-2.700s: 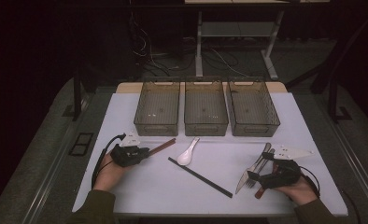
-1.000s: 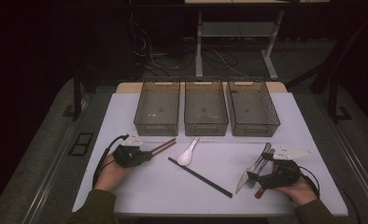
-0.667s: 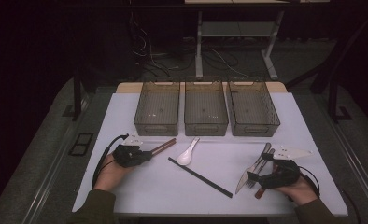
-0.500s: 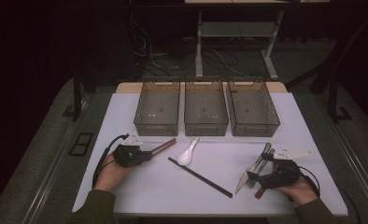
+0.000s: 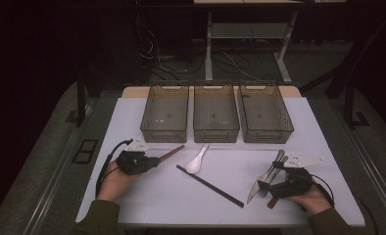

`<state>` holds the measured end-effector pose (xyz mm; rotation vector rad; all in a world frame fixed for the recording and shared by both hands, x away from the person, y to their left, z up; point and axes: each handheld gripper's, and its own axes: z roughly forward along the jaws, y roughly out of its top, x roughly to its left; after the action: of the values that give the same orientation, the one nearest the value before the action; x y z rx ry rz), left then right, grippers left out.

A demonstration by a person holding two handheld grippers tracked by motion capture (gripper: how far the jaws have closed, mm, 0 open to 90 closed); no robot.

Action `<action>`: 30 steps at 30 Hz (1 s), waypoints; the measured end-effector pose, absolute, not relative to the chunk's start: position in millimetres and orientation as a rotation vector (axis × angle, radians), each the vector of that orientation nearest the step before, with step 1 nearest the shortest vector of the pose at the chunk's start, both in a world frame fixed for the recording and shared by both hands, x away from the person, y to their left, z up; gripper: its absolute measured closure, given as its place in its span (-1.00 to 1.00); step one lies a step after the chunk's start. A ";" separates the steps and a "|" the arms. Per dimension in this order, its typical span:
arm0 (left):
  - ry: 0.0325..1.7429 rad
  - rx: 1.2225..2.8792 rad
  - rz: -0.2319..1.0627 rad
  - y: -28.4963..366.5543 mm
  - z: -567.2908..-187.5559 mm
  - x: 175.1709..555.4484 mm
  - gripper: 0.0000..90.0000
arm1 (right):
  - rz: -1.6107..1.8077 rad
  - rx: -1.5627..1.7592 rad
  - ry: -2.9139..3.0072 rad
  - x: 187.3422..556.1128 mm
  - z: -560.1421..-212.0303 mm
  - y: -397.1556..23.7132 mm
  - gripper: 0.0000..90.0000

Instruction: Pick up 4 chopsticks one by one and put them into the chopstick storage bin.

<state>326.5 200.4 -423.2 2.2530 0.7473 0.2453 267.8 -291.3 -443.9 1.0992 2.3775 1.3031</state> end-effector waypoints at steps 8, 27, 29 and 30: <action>0.757 2.220 0.245 198.7 -412.5 324.5 0.86 | 1.297 1.093 2.379 268.0 -444.3 -290.9 -0.94; 0.814 2.141 0.236 188.2 -394.3 329.1 0.86 | 1.300 1.102 2.378 267.8 -443.8 -291.2 -0.94; 0.814 2.140 0.240 187.4 -391.9 330.0 0.86 | 1.302 1.105 2.375 267.8 -443.7 -291.3 -0.95; 0.814 2.141 0.240 187.0 -390.7 330.8 0.86 | 1.301 1.107 2.375 267.8 -443.7 -291.4 -0.95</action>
<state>330.8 187.0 -390.7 2.1409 0.8142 0.2397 267.8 -291.4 -443.7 1.1065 2.3746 1.3011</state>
